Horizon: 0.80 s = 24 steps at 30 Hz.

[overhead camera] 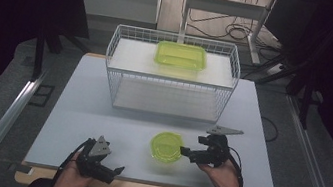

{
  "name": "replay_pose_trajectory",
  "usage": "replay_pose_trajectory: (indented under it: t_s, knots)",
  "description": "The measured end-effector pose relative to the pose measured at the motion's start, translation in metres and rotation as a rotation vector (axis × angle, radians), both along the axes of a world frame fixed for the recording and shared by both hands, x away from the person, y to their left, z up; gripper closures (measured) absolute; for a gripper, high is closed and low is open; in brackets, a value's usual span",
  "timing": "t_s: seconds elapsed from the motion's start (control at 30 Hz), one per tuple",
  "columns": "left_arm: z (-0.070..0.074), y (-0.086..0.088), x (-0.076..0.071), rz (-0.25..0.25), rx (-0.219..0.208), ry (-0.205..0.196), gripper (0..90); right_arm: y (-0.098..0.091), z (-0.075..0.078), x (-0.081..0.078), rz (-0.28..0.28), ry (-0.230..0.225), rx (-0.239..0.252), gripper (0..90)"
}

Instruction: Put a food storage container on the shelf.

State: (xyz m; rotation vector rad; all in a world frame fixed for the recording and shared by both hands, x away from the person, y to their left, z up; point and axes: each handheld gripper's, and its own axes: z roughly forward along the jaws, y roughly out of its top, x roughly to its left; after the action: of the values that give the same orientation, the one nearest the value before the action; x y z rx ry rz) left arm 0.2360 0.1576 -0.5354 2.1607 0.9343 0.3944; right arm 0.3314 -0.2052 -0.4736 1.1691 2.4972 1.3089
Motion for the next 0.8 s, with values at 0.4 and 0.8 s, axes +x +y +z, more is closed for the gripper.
replay_pose_trajectory:
  t_s: [0.4, 0.8]
  knots:
    - [0.0, 0.0, 0.0, 0.002, 0.014, 0.001, 2.5, 0.005, -0.004, 0.02, 0.022, 0.161, 0.073, 49.3]
    - [-0.001, -0.001, 0.0, -0.002, 0.02, 0.002, 2.5, 0.001, -0.022, 0.042, 0.035, 0.323, 0.164, 65.2]
